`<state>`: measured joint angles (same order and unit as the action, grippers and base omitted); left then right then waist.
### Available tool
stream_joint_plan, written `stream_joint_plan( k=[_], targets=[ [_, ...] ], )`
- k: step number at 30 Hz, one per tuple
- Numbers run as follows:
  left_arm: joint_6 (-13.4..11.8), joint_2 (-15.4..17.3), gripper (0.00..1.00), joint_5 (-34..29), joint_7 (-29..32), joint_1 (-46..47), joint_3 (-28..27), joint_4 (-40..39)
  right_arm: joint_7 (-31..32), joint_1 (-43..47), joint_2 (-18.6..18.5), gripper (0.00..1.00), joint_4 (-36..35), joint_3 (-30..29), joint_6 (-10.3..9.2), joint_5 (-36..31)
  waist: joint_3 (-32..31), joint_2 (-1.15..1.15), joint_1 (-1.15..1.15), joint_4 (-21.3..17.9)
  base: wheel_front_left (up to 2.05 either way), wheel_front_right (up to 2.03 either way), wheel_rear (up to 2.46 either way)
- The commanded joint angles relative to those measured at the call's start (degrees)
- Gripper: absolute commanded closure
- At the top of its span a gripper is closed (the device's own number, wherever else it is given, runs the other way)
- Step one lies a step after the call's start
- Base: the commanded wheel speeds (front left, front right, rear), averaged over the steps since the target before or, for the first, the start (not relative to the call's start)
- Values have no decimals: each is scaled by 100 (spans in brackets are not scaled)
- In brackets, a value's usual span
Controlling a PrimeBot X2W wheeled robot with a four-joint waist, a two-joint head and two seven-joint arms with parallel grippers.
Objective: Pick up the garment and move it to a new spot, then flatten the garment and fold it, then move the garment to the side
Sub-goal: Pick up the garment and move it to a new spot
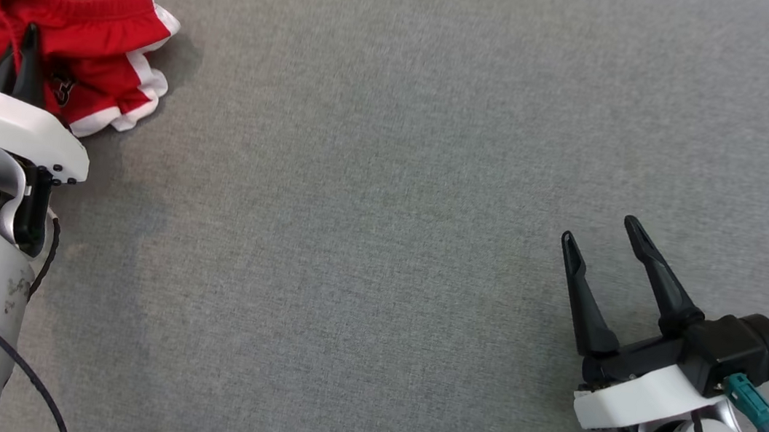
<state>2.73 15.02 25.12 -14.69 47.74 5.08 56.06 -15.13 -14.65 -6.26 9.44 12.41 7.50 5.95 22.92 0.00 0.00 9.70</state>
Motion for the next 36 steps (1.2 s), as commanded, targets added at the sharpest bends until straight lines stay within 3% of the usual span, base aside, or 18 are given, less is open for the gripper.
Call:
stream_joint_plan(
  k=[1, 8, 15, 25, 36],
  targets=[
    [16, 41, 100, -57, -42, -125, -39, -179, -6, 77, 9, 0, -1, 1, -2, -14, -222, 0, 0, -102, 0, 0, 0],
    [-2, -80, 100, -644, -53, -955, -104, -2009, -6, 290, 180, 0, 39, -11, -2, 129, -903, 0, 0, -479, 0, 0, 0],
    [99, -335, 100, -817, -55, -1362, 114, -2721, -6, 510, 274, 0, 79, 32, -2, 218, -1312, 0, 0, -1042, 0, 0, 0],
    [261, -715, 100, -861, 95, -1542, 697, -3163, -6, 720, 316, 0, 57, -34, -2, 299, -1515, 0, 0, -1836, 0, 0, 0],
    [398, -1034, 100, -940, 103, -827, 1526, -3353, -6, 633, 320, 0, 0, 37, -2, 498, -1395, 0, 0, -2484, 0, 0, 0]
  ],
)
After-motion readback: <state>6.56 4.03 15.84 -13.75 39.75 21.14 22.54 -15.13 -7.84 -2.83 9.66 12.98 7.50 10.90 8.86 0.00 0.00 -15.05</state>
